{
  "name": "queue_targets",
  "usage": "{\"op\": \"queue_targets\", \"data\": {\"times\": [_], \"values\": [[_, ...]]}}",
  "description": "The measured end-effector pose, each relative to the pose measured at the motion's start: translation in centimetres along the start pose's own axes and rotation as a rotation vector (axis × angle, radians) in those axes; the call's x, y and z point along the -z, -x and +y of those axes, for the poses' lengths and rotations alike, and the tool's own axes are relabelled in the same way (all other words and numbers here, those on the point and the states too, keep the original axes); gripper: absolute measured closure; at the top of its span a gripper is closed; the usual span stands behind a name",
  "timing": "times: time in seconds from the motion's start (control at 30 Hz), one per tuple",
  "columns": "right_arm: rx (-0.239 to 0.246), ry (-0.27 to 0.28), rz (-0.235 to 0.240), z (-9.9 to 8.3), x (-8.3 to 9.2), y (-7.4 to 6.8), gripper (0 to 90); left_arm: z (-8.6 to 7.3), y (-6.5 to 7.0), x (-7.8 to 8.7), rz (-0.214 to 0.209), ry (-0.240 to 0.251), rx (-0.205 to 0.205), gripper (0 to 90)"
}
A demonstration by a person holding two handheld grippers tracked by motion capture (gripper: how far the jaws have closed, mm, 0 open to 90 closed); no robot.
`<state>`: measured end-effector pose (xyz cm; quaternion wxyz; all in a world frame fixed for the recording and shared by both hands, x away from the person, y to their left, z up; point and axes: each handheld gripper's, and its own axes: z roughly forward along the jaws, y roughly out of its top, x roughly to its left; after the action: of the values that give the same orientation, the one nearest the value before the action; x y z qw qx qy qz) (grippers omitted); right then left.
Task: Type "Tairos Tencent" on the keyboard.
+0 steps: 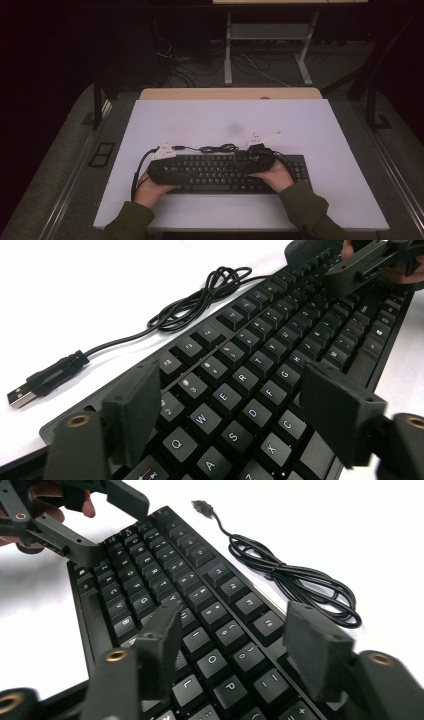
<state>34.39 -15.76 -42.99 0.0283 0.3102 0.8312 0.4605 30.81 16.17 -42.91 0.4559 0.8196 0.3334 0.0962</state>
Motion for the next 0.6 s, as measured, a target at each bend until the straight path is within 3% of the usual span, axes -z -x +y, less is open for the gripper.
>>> {"op": "queue_targets", "data": {"times": [0.3,0.6], "values": [[-0.005,0.006,-0.016,-0.11,0.03,0.23,33.4,-0.19,-0.22,0.25,0.007,-0.016,-0.011,42.7],[-0.004,0.004,-0.018,-0.16,-0.01,0.21,33.3,-0.34,-0.35,0.32,-0.002,-0.044,-0.007,66.0]]}}
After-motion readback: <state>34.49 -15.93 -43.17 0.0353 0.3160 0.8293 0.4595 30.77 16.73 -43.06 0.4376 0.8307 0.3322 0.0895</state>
